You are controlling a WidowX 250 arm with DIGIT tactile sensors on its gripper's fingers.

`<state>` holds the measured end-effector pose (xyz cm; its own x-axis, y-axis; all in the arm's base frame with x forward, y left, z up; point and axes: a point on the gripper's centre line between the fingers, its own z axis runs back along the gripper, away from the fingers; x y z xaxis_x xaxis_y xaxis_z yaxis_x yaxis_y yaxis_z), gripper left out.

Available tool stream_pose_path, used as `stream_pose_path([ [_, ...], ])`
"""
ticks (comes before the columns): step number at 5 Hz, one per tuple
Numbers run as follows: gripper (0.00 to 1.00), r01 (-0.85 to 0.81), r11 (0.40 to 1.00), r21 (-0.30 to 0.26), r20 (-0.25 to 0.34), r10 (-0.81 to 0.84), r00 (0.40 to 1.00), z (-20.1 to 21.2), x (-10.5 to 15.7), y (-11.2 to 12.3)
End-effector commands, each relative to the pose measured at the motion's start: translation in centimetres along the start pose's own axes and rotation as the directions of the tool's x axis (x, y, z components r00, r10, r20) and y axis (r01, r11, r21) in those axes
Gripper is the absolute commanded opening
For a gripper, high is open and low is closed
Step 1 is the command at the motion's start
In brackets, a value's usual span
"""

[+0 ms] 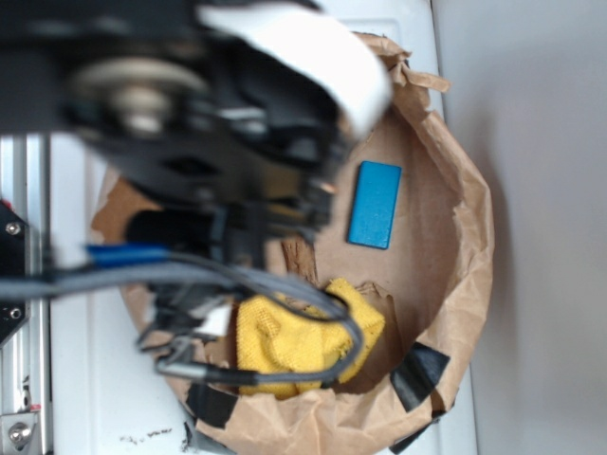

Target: Grab the green block.

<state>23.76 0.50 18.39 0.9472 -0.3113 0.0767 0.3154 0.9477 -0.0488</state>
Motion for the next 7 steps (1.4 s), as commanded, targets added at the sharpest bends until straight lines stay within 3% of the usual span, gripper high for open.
stream_pose_path([
  [1, 1.00, 0.274, 0.962, -0.006, 0.061, -0.273, 0.960, -3.9, 3.0, 2.6],
  [3, 1.00, 0.405, 0.909, 0.096, -0.006, -0.406, 0.914, -6.9, 2.5, 5.2],
  [4, 1.00, 0.421, 0.903, 0.083, -0.022, -0.421, 0.907, -7.5, -3.2, 6.4],
  [7, 1.00, 0.421, 0.903, 0.083, -0.022, -0.421, 0.907, -7.5, -3.2, 6.4],
])
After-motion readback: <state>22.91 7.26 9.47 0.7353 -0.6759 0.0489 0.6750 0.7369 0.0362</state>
